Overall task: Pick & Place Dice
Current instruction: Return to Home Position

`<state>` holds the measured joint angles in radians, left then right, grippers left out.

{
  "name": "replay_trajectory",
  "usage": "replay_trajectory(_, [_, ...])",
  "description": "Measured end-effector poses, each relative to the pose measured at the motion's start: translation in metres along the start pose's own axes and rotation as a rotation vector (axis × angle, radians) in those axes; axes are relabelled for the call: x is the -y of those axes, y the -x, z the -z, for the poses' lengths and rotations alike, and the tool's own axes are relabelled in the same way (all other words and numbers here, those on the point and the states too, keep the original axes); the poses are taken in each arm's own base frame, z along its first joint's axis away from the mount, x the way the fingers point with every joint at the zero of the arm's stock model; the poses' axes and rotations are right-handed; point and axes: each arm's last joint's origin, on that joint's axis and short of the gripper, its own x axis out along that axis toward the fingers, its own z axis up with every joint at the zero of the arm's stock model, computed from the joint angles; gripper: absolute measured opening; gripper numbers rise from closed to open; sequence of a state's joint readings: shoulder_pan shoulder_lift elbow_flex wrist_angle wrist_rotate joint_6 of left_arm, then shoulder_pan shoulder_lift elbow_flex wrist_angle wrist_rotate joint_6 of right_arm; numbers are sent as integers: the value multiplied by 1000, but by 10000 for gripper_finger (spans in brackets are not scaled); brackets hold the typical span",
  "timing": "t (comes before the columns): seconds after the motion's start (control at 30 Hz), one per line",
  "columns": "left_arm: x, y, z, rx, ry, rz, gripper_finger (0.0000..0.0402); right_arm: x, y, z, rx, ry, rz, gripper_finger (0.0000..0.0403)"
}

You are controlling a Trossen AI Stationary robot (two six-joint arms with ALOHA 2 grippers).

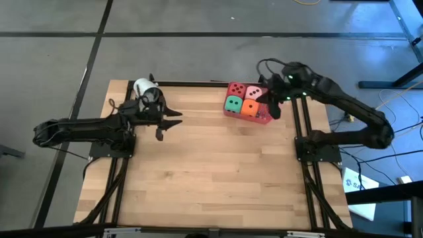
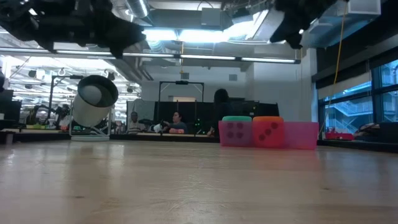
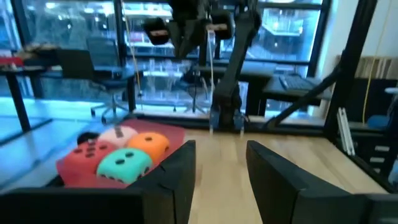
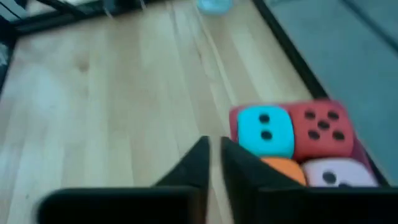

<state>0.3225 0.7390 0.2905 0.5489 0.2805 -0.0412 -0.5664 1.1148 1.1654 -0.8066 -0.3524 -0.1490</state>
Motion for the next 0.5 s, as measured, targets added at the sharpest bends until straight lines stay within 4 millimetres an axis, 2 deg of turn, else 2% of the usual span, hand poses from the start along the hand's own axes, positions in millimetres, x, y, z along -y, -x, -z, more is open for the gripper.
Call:
replay_trajectory(0.07, [2, 7, -5, 21, -7, 0, 125, -8, 11, 3, 54, 38, -4, 12])
replay_trajectory(0.17, [5, 18, -12, 37, -13, -3, 93, -18, 24, 10, 121, 76, -9, 13])
replay_trajectory(0.37, [12, 39, -19, 59, -18, -7, 10, -33, 29, 38, 297, 166, -67, 4])
replay_trajectory(0.5, [15, 49, -21, 60, -17, -9, 3, -42, 27, 64, 456, 218, -151, 2])
